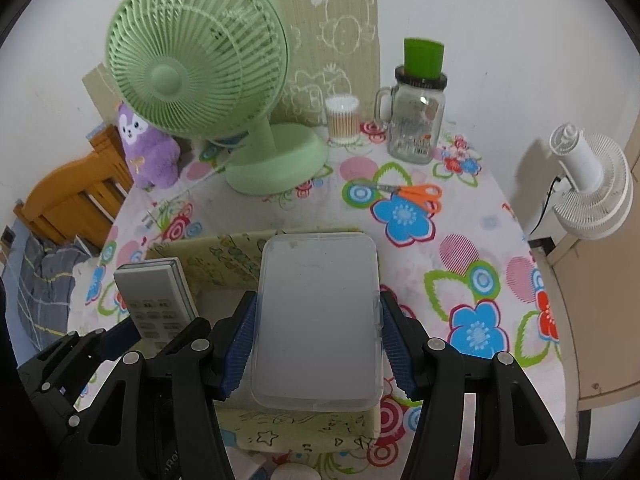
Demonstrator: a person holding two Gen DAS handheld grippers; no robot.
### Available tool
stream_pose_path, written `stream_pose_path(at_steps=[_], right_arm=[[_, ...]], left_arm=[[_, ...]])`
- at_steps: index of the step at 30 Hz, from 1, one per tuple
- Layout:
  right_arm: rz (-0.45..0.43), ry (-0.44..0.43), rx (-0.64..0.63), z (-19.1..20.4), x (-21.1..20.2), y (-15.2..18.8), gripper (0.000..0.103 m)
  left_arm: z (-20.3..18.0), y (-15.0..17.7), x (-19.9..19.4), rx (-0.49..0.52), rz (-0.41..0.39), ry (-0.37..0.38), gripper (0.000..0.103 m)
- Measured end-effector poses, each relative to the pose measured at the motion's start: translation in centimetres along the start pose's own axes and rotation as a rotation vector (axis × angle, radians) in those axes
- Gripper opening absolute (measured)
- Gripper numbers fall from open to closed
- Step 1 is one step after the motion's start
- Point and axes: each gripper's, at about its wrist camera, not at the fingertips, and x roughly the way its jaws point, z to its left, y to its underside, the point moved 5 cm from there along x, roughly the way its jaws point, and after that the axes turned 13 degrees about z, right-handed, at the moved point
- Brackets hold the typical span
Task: Organize rigid objects
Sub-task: 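Carry remote and case over the fabric box, lower them in, open both tools, then lift both open tools out of the fabric box and back away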
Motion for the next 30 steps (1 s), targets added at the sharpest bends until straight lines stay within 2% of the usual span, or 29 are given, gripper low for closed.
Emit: stream_pose_path(at_steps=[4, 8, 14, 16, 21, 27, 30], right_arm=[[0.013, -0.006, -0.006, 0.2, 1.4, 0.1, 0.061], [-0.010, 0.037, -0.041, 0.8, 2.1, -0.2, 0.062], [-0.030, 0.047, -0.061, 1.3, 2.6, -0.8, 0.062], [-0.009, 0.014, -0.049, 1.4, 3.1, -1.0, 0.062], [0.006, 0.009, -0.017, 1.4, 3.7, -1.1, 0.063], [0.000, -0.009, -0.007, 1.6, 3.1, -1.0, 0.074], [-0.007, -0.011, -0.007, 1.8, 2.5, -0.9, 0.079]], left_arm=[[0.4, 0.1, 1.6, -0.008, 0.042, 0.002, 0.048], [1.0, 0.2, 3.2, -0.016, 0.085, -0.008, 0.048], [1.3, -0.1, 3.2, -0.025, 0.074, -0.029, 0.050], [1.2, -0.2, 3.2, -0.029, 0.075, -0.023, 0.062], [0.6, -0.2, 2.9, 0.000, 0.067, -0.013, 0.077], [0.4, -0.3, 2.0, 0.008, 0.039, -0.032, 0.088], [0.5, -0.2, 1.3, 0.010, 0.029, -0.034, 0.089]])
